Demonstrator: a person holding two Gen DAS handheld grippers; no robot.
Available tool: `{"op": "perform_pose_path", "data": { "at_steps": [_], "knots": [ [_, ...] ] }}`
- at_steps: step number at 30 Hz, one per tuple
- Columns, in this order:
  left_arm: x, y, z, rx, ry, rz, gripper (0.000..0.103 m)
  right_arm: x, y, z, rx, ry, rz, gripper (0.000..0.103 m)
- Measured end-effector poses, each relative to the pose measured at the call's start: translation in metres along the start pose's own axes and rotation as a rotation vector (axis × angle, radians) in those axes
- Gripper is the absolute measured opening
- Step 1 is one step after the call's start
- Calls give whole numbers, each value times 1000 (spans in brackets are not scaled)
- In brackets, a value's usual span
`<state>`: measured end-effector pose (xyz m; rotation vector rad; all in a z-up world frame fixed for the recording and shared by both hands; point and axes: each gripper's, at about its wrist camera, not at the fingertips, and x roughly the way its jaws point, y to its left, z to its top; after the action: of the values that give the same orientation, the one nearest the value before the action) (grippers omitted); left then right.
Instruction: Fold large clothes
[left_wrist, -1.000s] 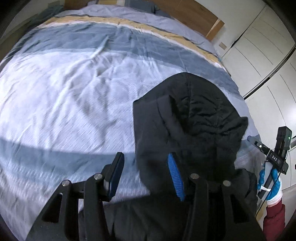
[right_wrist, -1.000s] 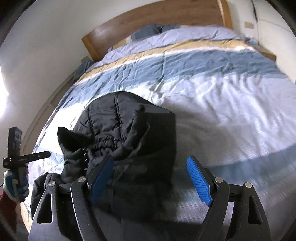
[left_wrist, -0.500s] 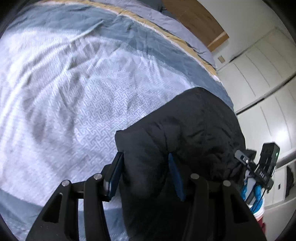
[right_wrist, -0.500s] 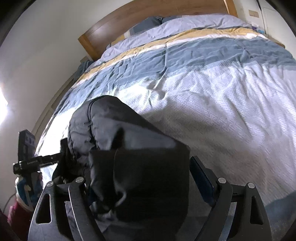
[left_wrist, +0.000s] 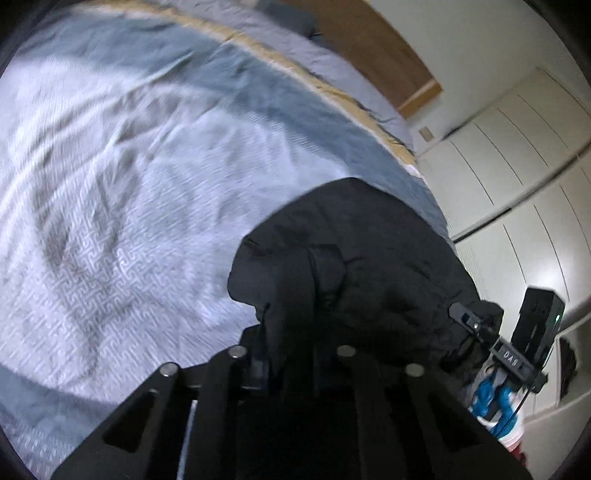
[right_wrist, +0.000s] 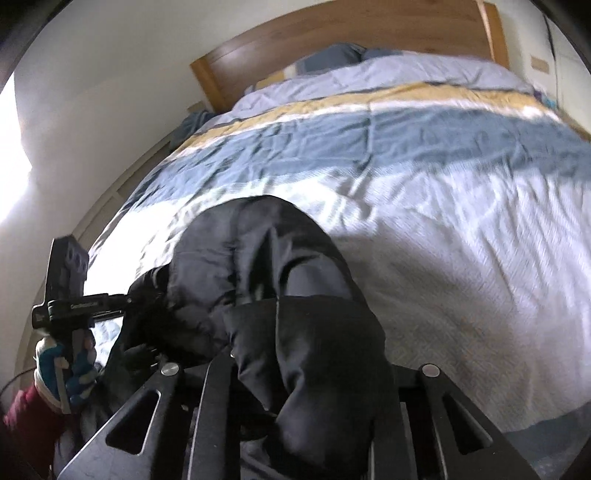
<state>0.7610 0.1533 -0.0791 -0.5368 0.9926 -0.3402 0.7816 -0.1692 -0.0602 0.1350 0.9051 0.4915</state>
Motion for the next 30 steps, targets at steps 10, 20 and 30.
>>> {"op": "perform_pose_path", "data": {
  "at_steps": [10,20,30],
  "knots": [
    [-106,-48,-69,104,-50,13,8,-89,56,-39,-121,27,49,19],
    [-148,-40,-175,96,-3,19,8,-132,69,-139,-64,53,146,20],
    [-126,-47,-176,99,54,125,8,-107,72,-157,-131,109,-32,21]
  ]
}}
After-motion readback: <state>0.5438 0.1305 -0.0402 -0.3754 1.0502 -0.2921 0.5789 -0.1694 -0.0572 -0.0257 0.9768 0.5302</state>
